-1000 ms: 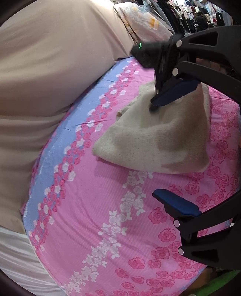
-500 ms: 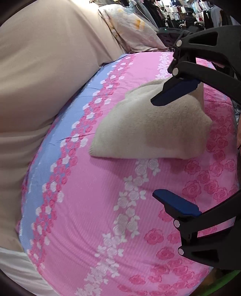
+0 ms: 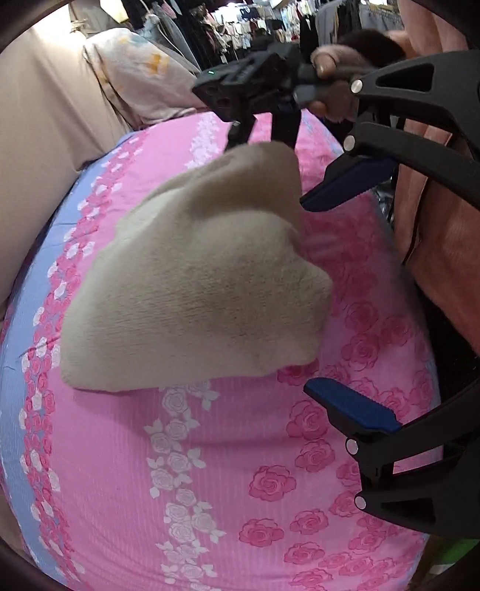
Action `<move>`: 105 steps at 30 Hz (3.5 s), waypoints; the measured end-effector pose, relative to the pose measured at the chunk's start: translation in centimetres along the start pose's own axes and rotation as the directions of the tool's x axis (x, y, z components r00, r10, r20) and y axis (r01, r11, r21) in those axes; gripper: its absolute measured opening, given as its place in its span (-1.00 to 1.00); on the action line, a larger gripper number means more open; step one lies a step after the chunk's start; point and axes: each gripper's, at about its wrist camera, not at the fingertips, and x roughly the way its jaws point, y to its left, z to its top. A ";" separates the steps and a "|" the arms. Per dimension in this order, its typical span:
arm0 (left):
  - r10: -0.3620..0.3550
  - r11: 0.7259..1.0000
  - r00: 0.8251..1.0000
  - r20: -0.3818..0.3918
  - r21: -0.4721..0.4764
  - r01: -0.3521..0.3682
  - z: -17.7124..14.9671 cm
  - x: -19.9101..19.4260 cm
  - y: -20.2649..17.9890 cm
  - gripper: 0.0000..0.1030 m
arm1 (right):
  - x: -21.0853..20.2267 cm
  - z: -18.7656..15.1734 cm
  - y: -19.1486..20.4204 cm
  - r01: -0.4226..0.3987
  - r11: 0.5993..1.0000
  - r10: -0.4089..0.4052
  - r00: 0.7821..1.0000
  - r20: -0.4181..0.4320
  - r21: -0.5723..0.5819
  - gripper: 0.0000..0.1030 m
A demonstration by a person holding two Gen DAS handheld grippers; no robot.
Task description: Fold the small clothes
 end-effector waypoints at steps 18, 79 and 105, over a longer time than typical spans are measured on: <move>0.310 0.950 0.947 0.088 0.004 -0.311 -2.6 3.0 -0.1 0.07 | -3.6 3.5 4.3 0.222 0.953 -0.204 0.974 0.102 -0.205 -0.32; 0.088 0.984 0.976 0.199 -0.169 -0.054 0.7 -2.6 3.0 0.66 | -6.4 -3.5 -1.8 0.105 0.991 -0.091 0.984 0.153 -0.087 0.22; 0.310 0.949 0.942 0.130 0.018 -0.315 -1.8 2.4 2.9 -0.57 | 1.0 -1.3 16.2 0.283 0.777 -0.282 0.955 0.091 -0.562 -0.65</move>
